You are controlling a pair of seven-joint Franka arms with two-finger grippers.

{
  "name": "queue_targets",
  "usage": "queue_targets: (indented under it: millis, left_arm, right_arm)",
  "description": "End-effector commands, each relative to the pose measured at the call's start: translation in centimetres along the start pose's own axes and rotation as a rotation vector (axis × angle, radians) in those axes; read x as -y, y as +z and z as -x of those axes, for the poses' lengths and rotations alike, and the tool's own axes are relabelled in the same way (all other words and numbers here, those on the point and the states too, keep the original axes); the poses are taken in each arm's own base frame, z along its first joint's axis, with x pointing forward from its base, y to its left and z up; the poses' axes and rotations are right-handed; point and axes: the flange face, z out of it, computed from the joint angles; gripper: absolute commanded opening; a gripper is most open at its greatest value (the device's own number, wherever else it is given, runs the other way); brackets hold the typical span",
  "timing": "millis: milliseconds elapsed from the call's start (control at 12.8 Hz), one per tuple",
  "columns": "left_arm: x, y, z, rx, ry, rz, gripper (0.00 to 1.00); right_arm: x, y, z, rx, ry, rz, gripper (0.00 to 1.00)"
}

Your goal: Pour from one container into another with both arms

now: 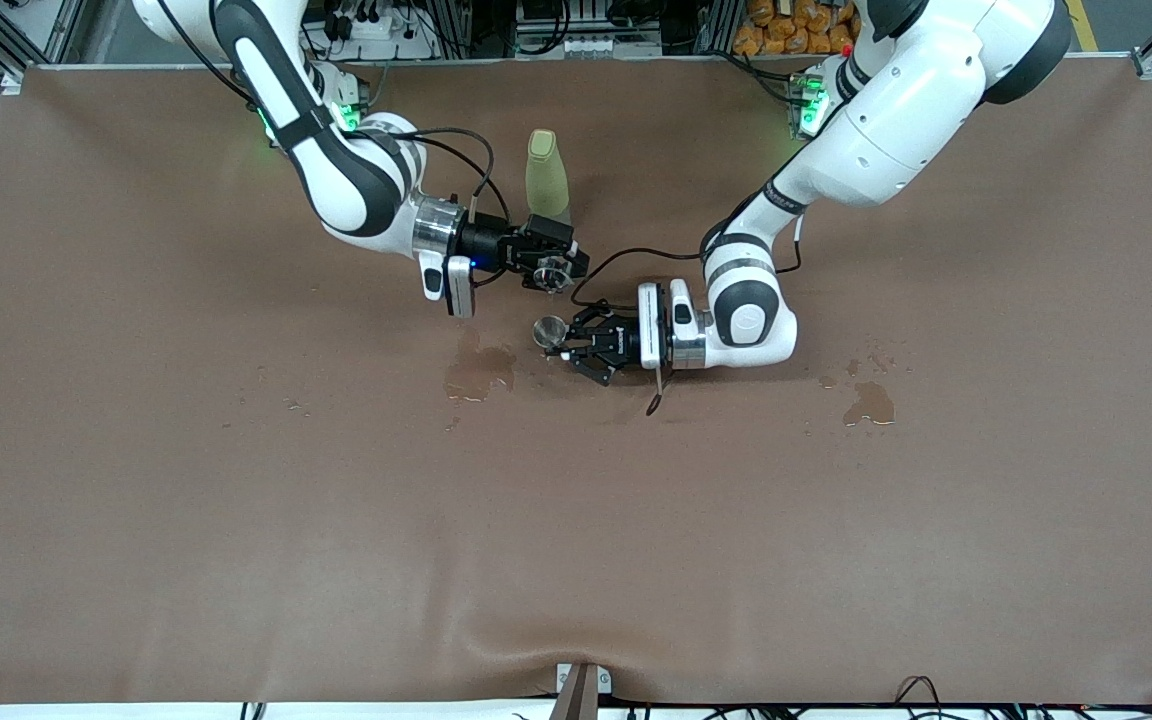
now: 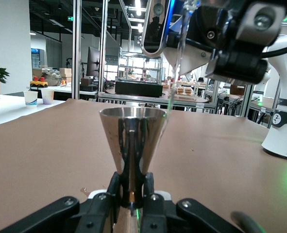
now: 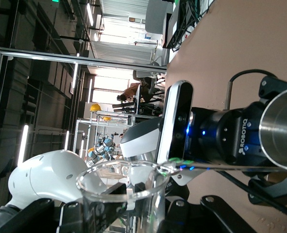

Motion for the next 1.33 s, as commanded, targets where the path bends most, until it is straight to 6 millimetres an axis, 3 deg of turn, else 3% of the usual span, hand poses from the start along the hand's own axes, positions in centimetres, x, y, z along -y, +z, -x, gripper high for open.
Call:
queue_targets:
  millis: [0,391,547,703,1251]
  left_arm:
    - [-0.5,-0.4,-0.9,-0.010,0.020,0.001,0.00]
    - [-1.1,-0.6,-0.4,-0.001,0.023,0.007,0.00]
    - [-1.0,-2.1,0.1,0.017,0.039,0.015,0.00]
    - [-1.4,-2.4,0.1,0.013,0.031,0.023,0.00]
    - [-2.3,-1.4,-0.2,0.001,0.028,0.042,0.00]
  right_arm:
    - [1.2,0.2,0.3,-0.013,0.047,0.000,0.00]
    - [1.3,0.2,0.0,-0.021,0.091,0.008,0.00]
    - [1.5,0.2,-0.3,-0.030,0.096,0.012,0.00]
    - [1.6,0.1,-0.8,-0.041,0.094,0.014,0.00]
    - [1.6,0.2,-0.8,-0.043,0.146,0.012,0.00]
